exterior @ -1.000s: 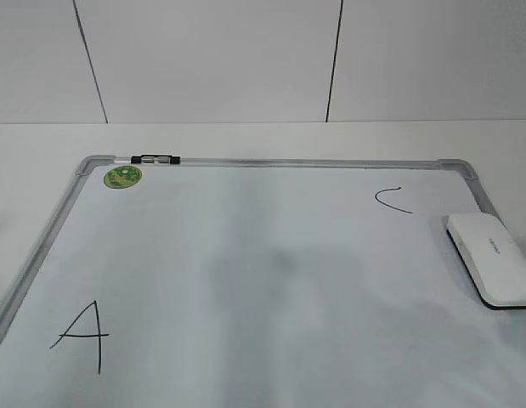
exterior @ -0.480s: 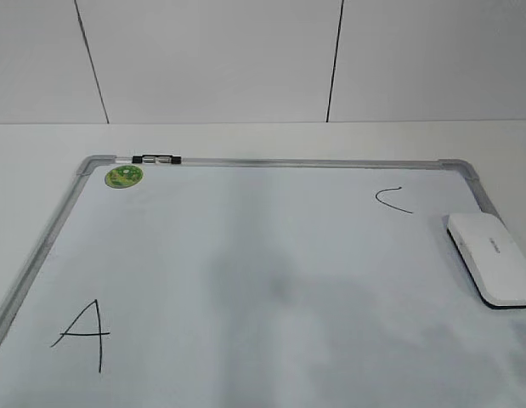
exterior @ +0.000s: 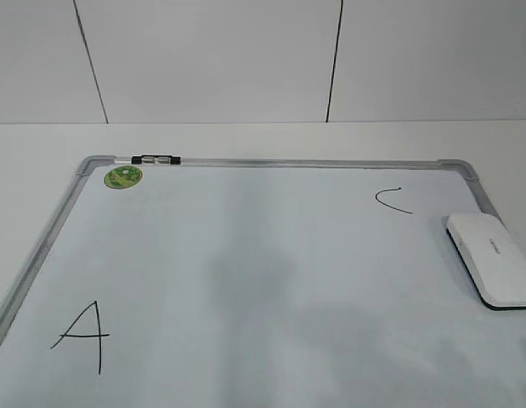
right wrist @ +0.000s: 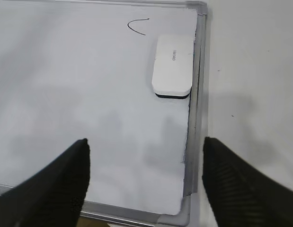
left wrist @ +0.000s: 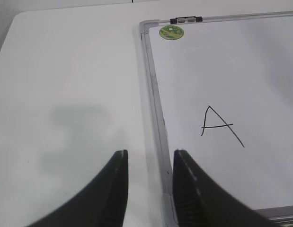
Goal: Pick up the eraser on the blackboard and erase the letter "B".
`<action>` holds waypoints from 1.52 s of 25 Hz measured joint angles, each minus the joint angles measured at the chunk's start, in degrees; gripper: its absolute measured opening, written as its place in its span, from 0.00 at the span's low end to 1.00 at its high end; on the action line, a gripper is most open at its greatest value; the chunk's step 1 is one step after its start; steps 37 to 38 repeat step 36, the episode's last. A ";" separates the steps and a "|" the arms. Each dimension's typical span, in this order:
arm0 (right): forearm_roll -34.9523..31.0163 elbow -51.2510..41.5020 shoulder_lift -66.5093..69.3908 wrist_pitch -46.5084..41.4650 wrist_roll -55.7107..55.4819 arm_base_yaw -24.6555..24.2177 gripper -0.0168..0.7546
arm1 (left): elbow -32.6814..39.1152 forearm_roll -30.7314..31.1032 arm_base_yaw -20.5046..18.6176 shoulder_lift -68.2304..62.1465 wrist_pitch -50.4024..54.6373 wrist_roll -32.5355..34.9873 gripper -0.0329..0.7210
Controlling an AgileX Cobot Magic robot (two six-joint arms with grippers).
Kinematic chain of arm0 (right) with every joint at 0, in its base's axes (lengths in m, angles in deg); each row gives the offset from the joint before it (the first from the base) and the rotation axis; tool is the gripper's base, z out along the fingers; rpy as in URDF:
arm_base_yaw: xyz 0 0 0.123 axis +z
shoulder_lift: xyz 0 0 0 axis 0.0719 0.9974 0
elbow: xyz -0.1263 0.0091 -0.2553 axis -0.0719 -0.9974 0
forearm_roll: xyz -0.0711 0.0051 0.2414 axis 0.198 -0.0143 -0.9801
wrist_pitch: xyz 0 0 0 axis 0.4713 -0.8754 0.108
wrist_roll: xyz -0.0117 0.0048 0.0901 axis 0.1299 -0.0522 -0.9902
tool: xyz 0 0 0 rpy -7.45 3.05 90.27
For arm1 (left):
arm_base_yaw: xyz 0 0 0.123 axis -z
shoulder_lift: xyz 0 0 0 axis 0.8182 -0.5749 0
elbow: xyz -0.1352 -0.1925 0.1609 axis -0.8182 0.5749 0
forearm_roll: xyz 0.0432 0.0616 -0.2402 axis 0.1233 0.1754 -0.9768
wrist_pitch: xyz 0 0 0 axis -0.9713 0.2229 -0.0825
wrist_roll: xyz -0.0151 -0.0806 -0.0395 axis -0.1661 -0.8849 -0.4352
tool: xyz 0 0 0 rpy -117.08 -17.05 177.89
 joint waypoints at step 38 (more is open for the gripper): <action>7.78 0.34 -0.39 0.05 -5.14 2.23 0.76 | 0.00 -0.22 0.00 0.00 0.00 0.00 0.37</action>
